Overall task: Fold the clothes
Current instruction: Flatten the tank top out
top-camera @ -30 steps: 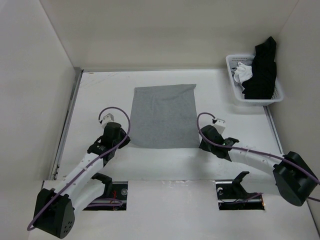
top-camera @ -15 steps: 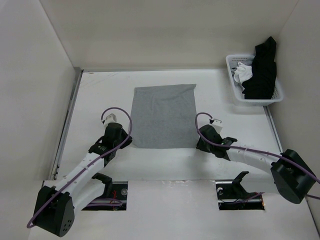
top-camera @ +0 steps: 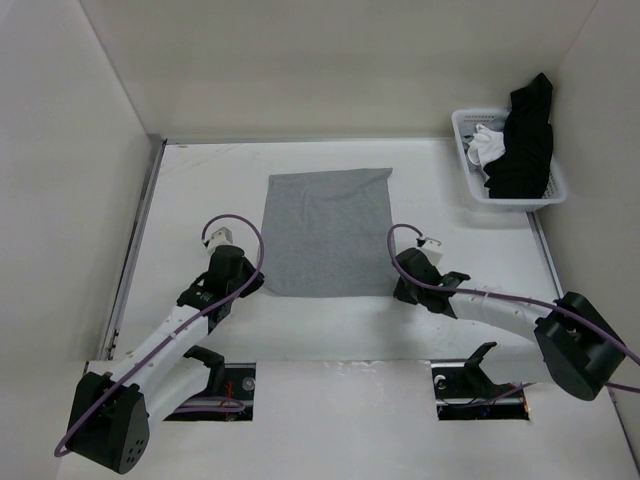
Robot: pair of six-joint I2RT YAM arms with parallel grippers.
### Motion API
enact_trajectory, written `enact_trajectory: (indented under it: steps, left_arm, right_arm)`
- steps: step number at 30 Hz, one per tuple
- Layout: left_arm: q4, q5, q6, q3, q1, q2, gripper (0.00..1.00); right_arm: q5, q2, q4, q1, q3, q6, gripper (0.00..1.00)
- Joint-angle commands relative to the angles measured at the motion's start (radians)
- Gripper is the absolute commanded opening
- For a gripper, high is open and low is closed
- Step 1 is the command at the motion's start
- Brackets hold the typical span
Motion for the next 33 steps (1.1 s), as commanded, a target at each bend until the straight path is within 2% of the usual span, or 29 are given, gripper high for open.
enact_trajectory:
  steps: [1, 6, 8, 11, 15, 17, 20, 23, 26, 29, 30, 33]
  left_arm:
    - [0.042, 0.007, 0.005, 0.029, 0.006, -0.007, 0.00]
    - [0.058, 0.009, 0.010, 0.042, 0.009, -0.004, 0.00]
    - [0.059, 0.009, 0.008, 0.069, 0.007, -0.010, 0.00]
    - [0.041, 0.001, 0.013, 0.152, 0.006, -0.066, 0.00]
    - [-0.016, -0.048, 0.013, 0.348, 0.007, -0.198, 0.00]
    - [-0.036, -0.082, 0.021, 0.477, -0.006, -0.234, 0.00]
    - [-0.030, -0.114, 0.033, 0.620, -0.032, -0.240, 0.00]
    - [-0.007, -0.151, 0.053, 0.753, -0.040, -0.222, 0.00]
    - [0.050, -0.181, 0.093, 0.870, -0.025, -0.185, 0.00]
    - [0.111, -0.189, 0.113, 0.960, -0.003, -0.113, 0.00]
    - [0.128, -0.185, 0.110, 0.974, 0.001, -0.089, 0.00]
    - [0.168, -0.180, 0.105, 1.004, 0.012, 0.037, 0.00]
  right_arm:
    - [0.028, -0.007, -0.021, 0.006, 0.023, 0.034, 0.16]
    - [0.083, -0.044, -0.016, 0.006, 0.015, 0.036, 0.01]
    - [0.123, -0.084, -0.022, 0.012, 0.026, 0.014, 0.00]
    - [0.242, -0.252, -0.086, 0.076, 0.082, -0.064, 0.00]
    - [0.413, -0.487, -0.304, 0.211, 0.315, -0.153, 0.00]
    - [0.515, -0.535, -0.372, 0.297, 0.487, -0.229, 0.00]
    - [0.653, -0.515, -0.375, 0.432, 0.728, -0.380, 0.00]
    - [0.749, -0.442, -0.253, 0.521, 0.929, -0.628, 0.00]
    - [0.700, -0.391, -0.037, 0.550, 1.024, -0.869, 0.00]
    - [0.634, -0.343, 0.082, 0.509, 1.084, -0.990, 0.00]
    - [0.614, -0.330, 0.096, 0.479, 1.100, -1.001, 0.00]
    - [0.444, -0.258, 0.090, 0.278, 1.147, -0.951, 0.00]
